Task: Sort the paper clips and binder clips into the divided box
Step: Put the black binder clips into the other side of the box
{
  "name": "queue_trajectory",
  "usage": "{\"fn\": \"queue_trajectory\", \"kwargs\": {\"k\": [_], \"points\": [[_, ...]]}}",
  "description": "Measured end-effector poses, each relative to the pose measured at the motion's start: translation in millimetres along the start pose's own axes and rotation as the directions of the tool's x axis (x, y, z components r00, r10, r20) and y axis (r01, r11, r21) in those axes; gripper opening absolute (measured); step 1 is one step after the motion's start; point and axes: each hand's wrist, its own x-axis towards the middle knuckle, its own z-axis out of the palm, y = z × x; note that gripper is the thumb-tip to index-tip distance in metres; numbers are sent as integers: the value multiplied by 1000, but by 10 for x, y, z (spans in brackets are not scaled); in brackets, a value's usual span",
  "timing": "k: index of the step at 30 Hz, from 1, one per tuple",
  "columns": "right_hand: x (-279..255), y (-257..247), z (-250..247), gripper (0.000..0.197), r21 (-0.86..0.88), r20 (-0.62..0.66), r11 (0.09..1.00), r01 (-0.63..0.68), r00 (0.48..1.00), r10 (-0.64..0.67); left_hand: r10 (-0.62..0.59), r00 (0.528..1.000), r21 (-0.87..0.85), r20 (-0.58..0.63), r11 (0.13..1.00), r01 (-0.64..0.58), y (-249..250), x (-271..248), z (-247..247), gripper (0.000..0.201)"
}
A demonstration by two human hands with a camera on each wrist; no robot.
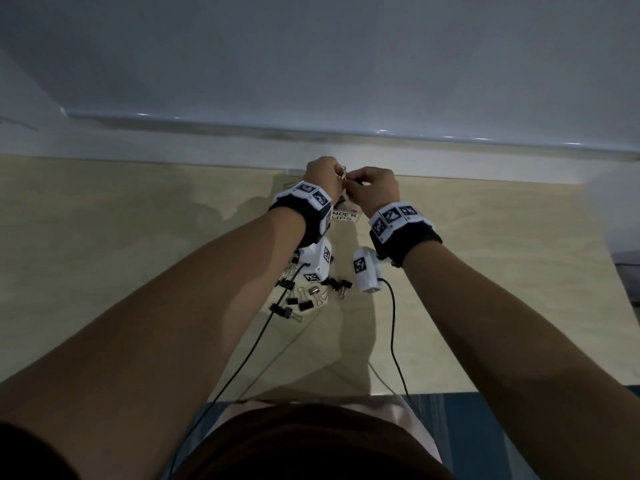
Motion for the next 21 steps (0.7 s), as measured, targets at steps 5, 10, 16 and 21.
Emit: {"fn": "queue_trajectory", "kwargs": {"k": [5,10,16,21], "points": [[-79,79,-78,18,-148,43,988,48,998,-43,24,998,-75,65,997,-19,-118,-138,-124,22],[-663,349,-211,33,-361,352,899,248,929,-115,147,949,22,280,987,-159,-528,-799,-423,16],[-1112,810,-134,54,-548,683,622,559,729,-53,92,811,280,577,911,-303,-1095,-1594,-355,37],[-1157,928,-68,60,-571,690,567,593,721,-59,106,801,364,589,850,-380,-1274,-1810,-156,67]]}}
